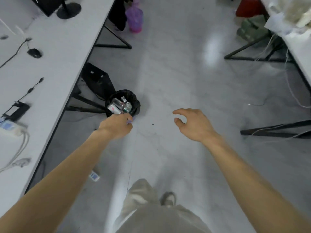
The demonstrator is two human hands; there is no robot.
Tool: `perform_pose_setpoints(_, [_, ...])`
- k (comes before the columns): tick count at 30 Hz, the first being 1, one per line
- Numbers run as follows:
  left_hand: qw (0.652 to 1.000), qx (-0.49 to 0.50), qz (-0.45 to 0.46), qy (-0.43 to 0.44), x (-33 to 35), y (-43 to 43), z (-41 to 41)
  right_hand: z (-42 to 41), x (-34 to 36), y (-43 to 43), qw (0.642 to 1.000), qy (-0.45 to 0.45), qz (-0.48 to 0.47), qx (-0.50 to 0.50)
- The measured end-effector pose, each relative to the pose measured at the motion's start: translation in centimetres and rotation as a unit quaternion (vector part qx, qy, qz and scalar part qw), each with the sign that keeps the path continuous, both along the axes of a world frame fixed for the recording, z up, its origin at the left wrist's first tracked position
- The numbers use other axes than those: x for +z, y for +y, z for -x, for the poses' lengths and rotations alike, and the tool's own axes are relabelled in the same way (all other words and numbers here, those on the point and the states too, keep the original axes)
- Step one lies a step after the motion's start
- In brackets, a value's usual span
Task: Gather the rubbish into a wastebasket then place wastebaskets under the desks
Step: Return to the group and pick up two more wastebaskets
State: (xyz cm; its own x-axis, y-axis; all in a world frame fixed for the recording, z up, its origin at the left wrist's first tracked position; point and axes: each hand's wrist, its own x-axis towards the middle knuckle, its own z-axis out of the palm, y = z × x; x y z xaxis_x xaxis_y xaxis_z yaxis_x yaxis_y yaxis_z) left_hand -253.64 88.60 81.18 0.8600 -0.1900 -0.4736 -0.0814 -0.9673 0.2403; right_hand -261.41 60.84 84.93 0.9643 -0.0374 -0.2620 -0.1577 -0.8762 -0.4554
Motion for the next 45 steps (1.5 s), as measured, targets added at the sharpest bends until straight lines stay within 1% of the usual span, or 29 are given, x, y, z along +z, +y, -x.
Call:
perform_pose_setpoints(2, [1.0, 0.001, 0.0, 0.0, -0.3, -1.0, -5.1, -5.4, -0.3, -1.2, 1.0, 0.007, 0.002, 0.008])
perform_pose_setpoints(5, [1.0, -0.026, -0.005, -0.014, -1.2, -2.4, -13.3, -13.9, -1.1, -2.6, 1.0, 0.006, 0.004, 0.016])
perform_pose_setpoints(7, [0.999, -0.027, -0.006, -0.026, -1.3, -3.4, -20.6, -20.8, -1.2, -3.6, 1.0, -0.004, 0.01, 0.006])
perform_pose_setpoints(10, [0.999, -0.002, 0.037, -0.015, -0.5, -5.1, -30.2, -30.3, -0.5, -5.3, 0.999, -0.016, 0.017, -0.026])
perform_pose_setpoints(11, [0.999, -0.003, 0.039, -0.007, -0.3, -5.6, -31.9, -32.2, -0.1, -5.6, 0.999, -0.018, 0.011, -0.033])
perform_pose_setpoints(15, [0.999, -0.032, 0.021, 0.019, 1.1, -8.9, -43.2, -43.0, 1.5, -8.2, 0.998, -0.022, -0.013, -0.064])
perform_pose_setpoints(17, [0.999, -0.039, 0.028, 0.024, 1.4, -11.0, -49.4, -48.2, 1.9, -10.1, 0.996, -0.024, -0.018, -0.088])
perform_pose_setpoints(19, [0.998, -0.051, 0.026, 0.025, 1.7, -12.6, -53.9, -52.2, 1.8, -11.6, 0.995, -0.026, -0.022, -0.089])
perform_pose_setpoints(22, [0.998, -0.056, 0.016, 0.033, 0.7, -16.2, -62.5, -60.4, 0.4, -15.2, 0.996, -0.019, -0.026, -0.083])
perform_pose_setpoints(25, [0.999, -0.031, 0.022, 0.013, 0.7, -19.9, -70.6, -69.1, 0.1, -18.6, 0.997, -0.013, -0.019, -0.069])
perform_pose_setpoints(29, [0.999, -0.024, 0.008, 0.022, 0.6, -24.3, -78.9, -79.6, 0.5, -22.7, 0.999, 0.003, -0.027, -0.046])
perform_pose_setpoints(32, [0.999, 0.012, 0.02, 0.045, 0.7, -26.7, -86.1, -88.6, 1.5, -25.4, 0.999, 0.024, -0.011, -0.018])
perform_pose_setpoints(35, [0.998, 0.03, 0.016, 0.044, 0.0, -27.8, -93.3, -96.9, 2.1, -26.8, 1.0, 0.026, -0.017, 0.003])
perform_pose_setpoints(39, [0.997, 0.056, 0.024, 0.045, -1.1, -28.1, -103.5, -108.0, 1.6, -27.6, 0.998, 0.042, 0.002, 0.044])
perform_pose_setpoints(41, [0.997, 0.062, 0.032, 0.032, -1.7, -28.1, -109.3, -114.2, 1.3, -27.5, 0.998, 0.03, 0.004, 0.058])
perform_pose_setpoints(45, [0.996, 0.07, 0.04, 0.027, -1.3, -28.0, -120.9, -126.2, 1.0, -27.0, 0.998, 0.025, -0.009, 0.056])
